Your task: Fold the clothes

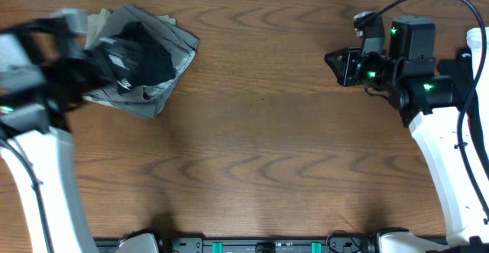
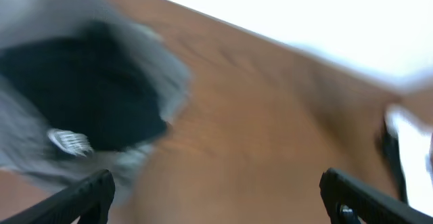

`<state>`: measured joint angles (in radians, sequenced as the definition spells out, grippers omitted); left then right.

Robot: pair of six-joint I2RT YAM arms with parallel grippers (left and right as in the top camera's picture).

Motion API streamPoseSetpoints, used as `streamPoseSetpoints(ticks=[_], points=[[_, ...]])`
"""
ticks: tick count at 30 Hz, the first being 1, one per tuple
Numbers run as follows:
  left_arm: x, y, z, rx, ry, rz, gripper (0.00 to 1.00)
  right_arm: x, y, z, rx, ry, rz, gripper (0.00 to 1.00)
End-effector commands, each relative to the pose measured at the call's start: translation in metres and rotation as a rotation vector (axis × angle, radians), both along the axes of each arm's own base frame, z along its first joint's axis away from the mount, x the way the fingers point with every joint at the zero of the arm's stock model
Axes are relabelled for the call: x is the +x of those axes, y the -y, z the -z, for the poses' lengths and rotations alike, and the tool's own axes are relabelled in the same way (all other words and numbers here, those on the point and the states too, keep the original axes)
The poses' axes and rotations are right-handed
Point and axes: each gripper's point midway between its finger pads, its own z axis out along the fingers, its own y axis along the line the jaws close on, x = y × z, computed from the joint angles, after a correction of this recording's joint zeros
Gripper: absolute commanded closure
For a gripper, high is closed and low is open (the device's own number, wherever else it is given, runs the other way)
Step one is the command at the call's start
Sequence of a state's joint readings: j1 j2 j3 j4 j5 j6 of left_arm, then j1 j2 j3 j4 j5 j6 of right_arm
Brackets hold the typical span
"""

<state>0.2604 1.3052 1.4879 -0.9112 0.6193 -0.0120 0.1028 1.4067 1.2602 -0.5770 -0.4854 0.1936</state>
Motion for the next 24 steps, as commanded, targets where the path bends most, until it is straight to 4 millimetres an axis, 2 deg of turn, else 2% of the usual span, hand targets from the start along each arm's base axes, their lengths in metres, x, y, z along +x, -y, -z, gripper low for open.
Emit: streamPoseSetpoints(ticks=[1, 4, 6, 7, 8, 12, 16, 20, 24], points=[[-0.017, 0.016, 0.009, 0.331, -0.009, 0.064, 0.02, -0.007, 0.005, -0.036, -0.002, 0.103, 0.016, 0.83], [-0.030, 0.038, 0.005, 0.476, 0.007, 0.101, 0.02, -0.022, 0.007, -0.066, -0.022, 0.206, 0.001, 0.75], [-0.038, 0.053, 0.002, 0.537, 0.031, 0.133, 0.02, -0.036, 0.009, -0.085, -0.033, 0.268, -0.007, 0.60], [-0.040, 0.057, 0.001, 0.555, 0.036, 0.143, 0.02, -0.042, 0.011, -0.092, -0.036, 0.284, 0.001, 0.48], [-0.041, 0.060, 0.002, 0.569, 0.038, 0.151, 0.02, -0.049, 0.013, -0.098, -0.041, 0.301, 0.012, 0.01], [-0.046, 0.066, 0.008, 0.585, 0.014, 0.183, 0.02, -0.071, 0.019, -0.111, -0.052, 0.327, 0.033, 0.01], [-0.045, 0.067, 0.013, 0.590, -0.006, 0.189, 0.02, -0.086, 0.021, -0.114, -0.052, 0.322, 0.033, 0.01], [-0.045, 0.067, 0.013, 0.590, -0.008, 0.189, 0.02, -0.092, 0.021, -0.108, -0.056, 0.290, 0.031, 0.01], [-0.045, 0.067, 0.013, 0.590, -0.008, 0.189, 0.02, -0.100, 0.022, -0.091, -0.065, 0.209, 0.027, 0.01]])
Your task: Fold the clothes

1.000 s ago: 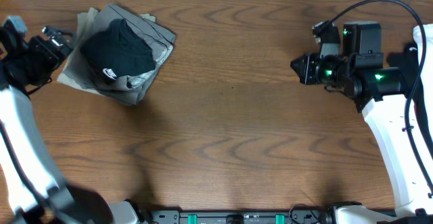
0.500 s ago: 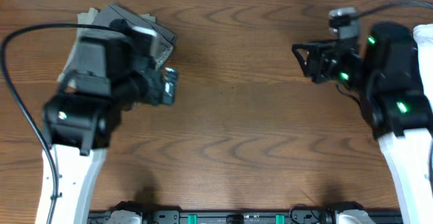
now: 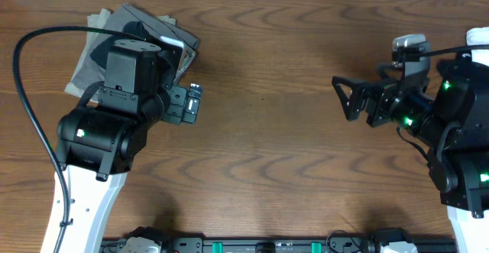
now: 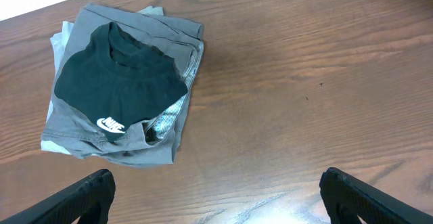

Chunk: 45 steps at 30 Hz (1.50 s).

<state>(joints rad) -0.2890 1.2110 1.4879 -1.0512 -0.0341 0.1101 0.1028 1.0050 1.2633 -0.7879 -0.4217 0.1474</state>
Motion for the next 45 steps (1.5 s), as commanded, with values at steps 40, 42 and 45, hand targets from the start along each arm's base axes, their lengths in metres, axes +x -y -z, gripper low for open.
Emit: streamPoseSetpoints(ticks=[40, 42, 45], points=[[0.001, -0.002, 0.001, 0.027, 0.001, 0.002, 0.02, -0.110, 0.062, 0.087, -0.350, 0.516, 0.186, 0.01], [0.001, -0.002, 0.001, 0.026, 0.001, 0.003, 0.02, -0.101, 0.061, 0.104, -0.338, 0.475, 0.182, 0.01], [0.001, -0.002, 0.001, 0.027, 0.001, 0.002, 0.02, -0.092, 0.057, 0.120, -0.316, 0.468, 0.173, 0.01]])
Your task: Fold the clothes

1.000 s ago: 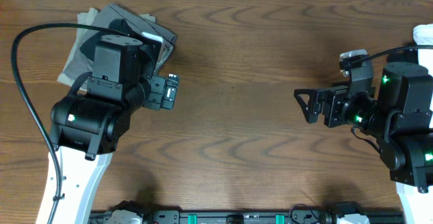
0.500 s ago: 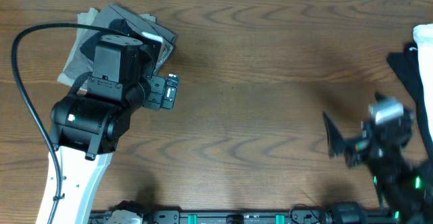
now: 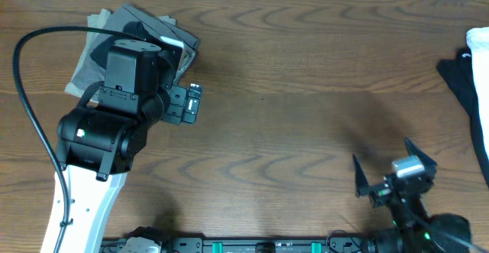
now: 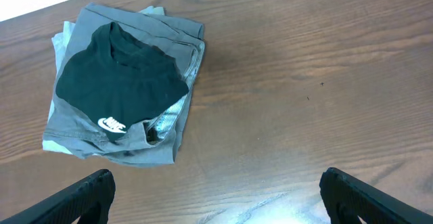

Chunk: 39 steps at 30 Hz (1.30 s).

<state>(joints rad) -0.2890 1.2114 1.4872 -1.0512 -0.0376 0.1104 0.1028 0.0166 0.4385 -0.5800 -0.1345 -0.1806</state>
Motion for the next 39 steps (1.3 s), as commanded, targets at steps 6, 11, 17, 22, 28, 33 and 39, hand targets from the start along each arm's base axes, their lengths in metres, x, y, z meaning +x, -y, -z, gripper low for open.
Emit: streamPoseSetpoints(ticks=[6, 11, 17, 22, 28, 33, 39], points=[[0.001, -0.002, 0.000, 0.023, 0.001, 0.005, 0.02, 0.023, -0.004, 0.052, 0.035, -0.052, -0.002, 0.01], [0.001, -0.002, 0.000, 0.024, 0.001, 0.004, 0.02, 0.032, -0.008, 0.083, 0.037, -0.074, -0.024, 0.01], [0.001, -0.002, 0.000, 0.023, 0.001, 0.005, 0.02, 0.036, -0.012, 0.087, 0.042, -0.050, -0.045, 0.01], [0.001, -0.002, 0.000, 0.023, 0.001, 0.005, 0.02, 0.036, -0.012, 0.088, 0.042, -0.051, -0.045, 0.01], [0.001, -0.002, 0.000, 0.024, 0.001, 0.004, 0.02, 0.036, -0.012, 0.088, 0.042, -0.051, -0.045, 0.01], [0.001, -0.002, 0.000, 0.023, 0.001, 0.005, 0.02, 0.036, -0.012, 0.088, 0.042, -0.051, -0.045, 0.01], [0.001, -0.002, 0.000, 0.024, 0.001, 0.004, 0.02, 0.036, -0.012, 0.088, 0.042, -0.051, -0.045, 0.01]])
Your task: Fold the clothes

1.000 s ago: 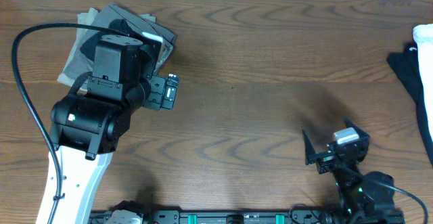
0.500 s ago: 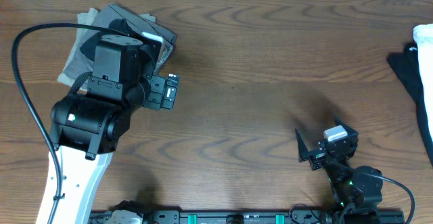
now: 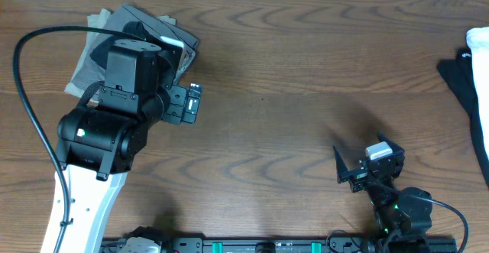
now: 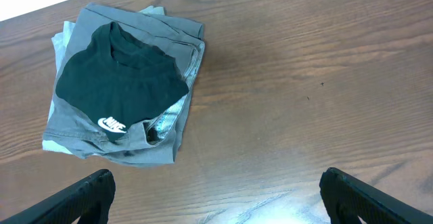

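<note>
A folded stack of grey clothes with a black Nike garment [image 4: 118, 82] on top lies at the table's far left corner; in the overhead view the stack [image 3: 95, 31] is partly hidden under my left arm. My left gripper [image 4: 216, 207] hangs open above bare table to the right of the stack, with nothing between its fingertips [image 4: 91, 193]. At the table's right edge lie unfolded clothes, one black [image 3: 461, 77] and one white [image 3: 479, 39]. My right gripper [image 3: 361, 165] is open near the front edge, far from them.
The brown wooden table [image 3: 306, 69] stretches bare between the stack and the right-edge clothes. My left arm's white body [image 3: 84, 199] covers the front left. The arms' mounting rail [image 3: 260, 245] runs along the front edge.
My right gripper has shifted a little to the left near the front edge and is still open. The left arm and the folded stack have not moved.
My left arm was a blur at the far left over the stack, the right arm at the back right. Then the left gripper stood open beside the stack and stayed. The right arm has since come to the front edge, uncovering the right-edge clothes.
</note>
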`<state>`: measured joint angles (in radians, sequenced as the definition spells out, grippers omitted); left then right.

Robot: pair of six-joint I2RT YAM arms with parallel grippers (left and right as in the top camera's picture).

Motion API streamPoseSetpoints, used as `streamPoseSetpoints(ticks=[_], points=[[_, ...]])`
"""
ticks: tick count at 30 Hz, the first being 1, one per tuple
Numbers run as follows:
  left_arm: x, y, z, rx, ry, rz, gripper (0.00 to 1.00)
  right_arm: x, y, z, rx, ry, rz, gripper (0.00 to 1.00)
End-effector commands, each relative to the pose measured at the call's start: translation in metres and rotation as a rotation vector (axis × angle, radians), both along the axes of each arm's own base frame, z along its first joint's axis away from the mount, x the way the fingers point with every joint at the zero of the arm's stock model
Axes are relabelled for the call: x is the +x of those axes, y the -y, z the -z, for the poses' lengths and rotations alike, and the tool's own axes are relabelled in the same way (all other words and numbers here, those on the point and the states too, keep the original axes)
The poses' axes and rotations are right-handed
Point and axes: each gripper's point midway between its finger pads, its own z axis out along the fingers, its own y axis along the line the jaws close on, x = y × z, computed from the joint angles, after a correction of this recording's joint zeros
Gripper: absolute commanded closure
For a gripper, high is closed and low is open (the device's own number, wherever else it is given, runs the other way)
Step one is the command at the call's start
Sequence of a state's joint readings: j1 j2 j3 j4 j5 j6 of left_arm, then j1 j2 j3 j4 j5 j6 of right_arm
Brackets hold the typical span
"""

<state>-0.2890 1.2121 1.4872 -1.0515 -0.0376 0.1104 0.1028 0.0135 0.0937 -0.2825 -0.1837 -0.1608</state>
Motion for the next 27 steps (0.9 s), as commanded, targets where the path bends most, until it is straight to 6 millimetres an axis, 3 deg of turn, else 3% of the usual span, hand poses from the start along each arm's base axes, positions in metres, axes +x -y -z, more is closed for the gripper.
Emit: streamPoseSetpoints(ticks=[1, 10, 14, 20, 27], points=[[0.001, -0.002, 0.000, 0.023, 0.002, 0.005, 0.02, 0.000, 0.000, 0.001, 0.019, -0.002, 0.001, 0.01], [0.000, -0.002, 0.000, 0.024, 0.000, 0.004, 0.02, 0.000, 0.000, 0.001, 0.019, -0.002, 0.001, 0.01], [-0.005, -0.002, -0.009, -0.004, 0.031, 0.007, 0.02, 0.000, 0.000, 0.001, 0.019, -0.002, 0.001, 0.01], [0.003, 0.001, -0.031, -0.172, 0.206, 0.040, 0.02, 0.000, 0.000, 0.001, 0.019, -0.002, 0.001, 0.01], [-0.004, -0.019, -0.025, -0.257, 0.385, -0.007, 0.02, 0.000, 0.000, 0.001, 0.019, -0.002, 0.001, 0.01]])
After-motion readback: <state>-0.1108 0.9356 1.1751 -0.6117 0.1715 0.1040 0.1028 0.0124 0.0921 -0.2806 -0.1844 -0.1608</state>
